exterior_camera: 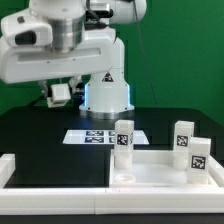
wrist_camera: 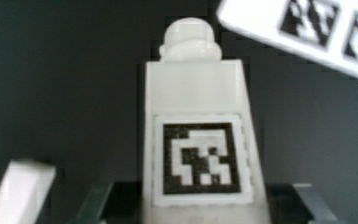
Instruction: Assemble square table
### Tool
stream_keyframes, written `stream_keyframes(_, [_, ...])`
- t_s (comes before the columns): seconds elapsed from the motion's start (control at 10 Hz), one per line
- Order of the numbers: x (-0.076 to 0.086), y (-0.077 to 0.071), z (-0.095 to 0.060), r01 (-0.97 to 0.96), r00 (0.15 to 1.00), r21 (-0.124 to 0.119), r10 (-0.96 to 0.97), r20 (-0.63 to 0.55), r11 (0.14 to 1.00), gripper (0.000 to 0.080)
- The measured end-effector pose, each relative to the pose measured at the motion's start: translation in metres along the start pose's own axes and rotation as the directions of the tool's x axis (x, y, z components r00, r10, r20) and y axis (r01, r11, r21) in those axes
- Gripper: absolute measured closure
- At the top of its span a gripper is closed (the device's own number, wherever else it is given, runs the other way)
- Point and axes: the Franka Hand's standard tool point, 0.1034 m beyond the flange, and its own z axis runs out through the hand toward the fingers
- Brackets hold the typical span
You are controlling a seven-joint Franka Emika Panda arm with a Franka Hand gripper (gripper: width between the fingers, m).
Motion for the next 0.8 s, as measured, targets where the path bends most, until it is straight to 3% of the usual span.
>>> stream_keyframes(0.1, [0.012, -0.008, -0.018, -0.023, 0.998, 0.011, 0.024, -0.062, 1.0, 0.0508])
stream_keyframes(0.2, [0.012, 0.0, -0.014, 0.004, 0.994, -0.015, -0.005, -0.113, 1.0, 0.0508])
stream_keyframes(0.6, [0.014, 0.01, -0.013, -0.021, 0.942, -0.058, 0.001, -0.337, 0.998, 0.0508])
stream_keyframes(0.8, [0.034, -0.006, -0.023, -0.07, 0.9, -0.045, 0.043, -0.435, 0.997, 0.0508])
